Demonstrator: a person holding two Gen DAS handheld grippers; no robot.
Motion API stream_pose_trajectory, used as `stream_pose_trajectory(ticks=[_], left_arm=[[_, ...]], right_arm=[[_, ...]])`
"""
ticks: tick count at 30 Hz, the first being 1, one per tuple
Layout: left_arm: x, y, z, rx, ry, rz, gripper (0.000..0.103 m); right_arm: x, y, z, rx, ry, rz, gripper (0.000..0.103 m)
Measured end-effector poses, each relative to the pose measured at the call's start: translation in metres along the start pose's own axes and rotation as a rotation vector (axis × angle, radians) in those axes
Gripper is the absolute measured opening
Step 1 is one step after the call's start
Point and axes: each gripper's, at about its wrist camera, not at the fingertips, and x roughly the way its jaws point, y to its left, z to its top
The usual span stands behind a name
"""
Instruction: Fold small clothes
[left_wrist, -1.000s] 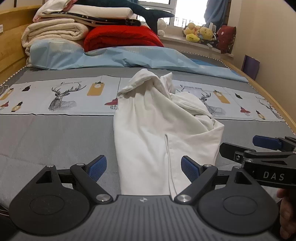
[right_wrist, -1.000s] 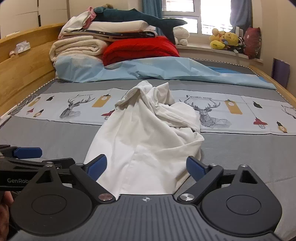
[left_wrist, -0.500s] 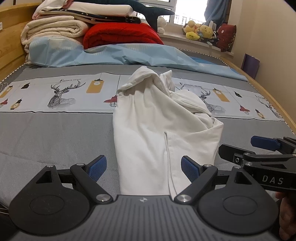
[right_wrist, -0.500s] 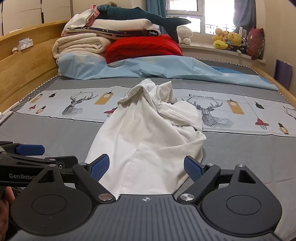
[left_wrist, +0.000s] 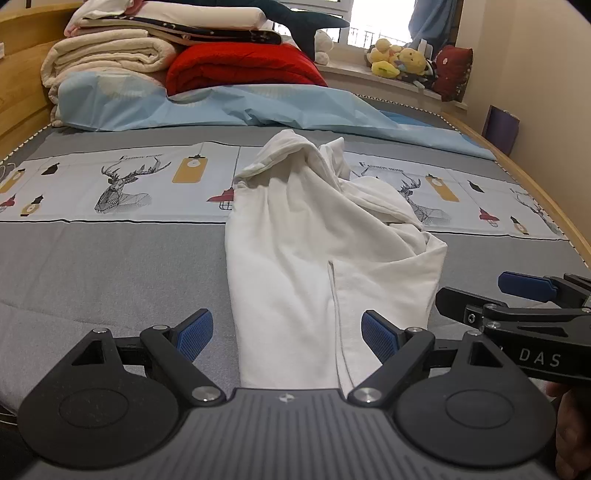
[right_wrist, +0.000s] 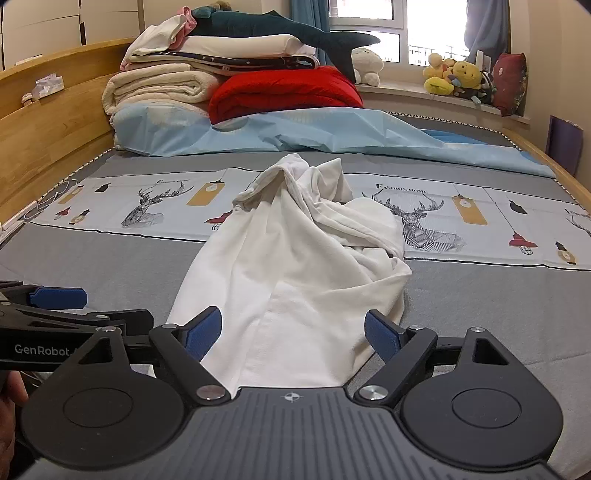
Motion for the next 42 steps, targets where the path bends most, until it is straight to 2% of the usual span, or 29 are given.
stream_pose_trajectory(ticks=[34,42], left_arm=[[0.0006,-0.0025,-0.0017,0.007,0.001,-0.002,0.091],[0.0031,-0.0087,-0.0021,0.035,0.007,-0.008,0.091]], right_arm=[[-0.0007,0.0006,-0.0003,0.004,0.003,-0.012,0.083],[-0.0040,-0.0061,0.0051,0.020,-0.025,-0.075,0.082]])
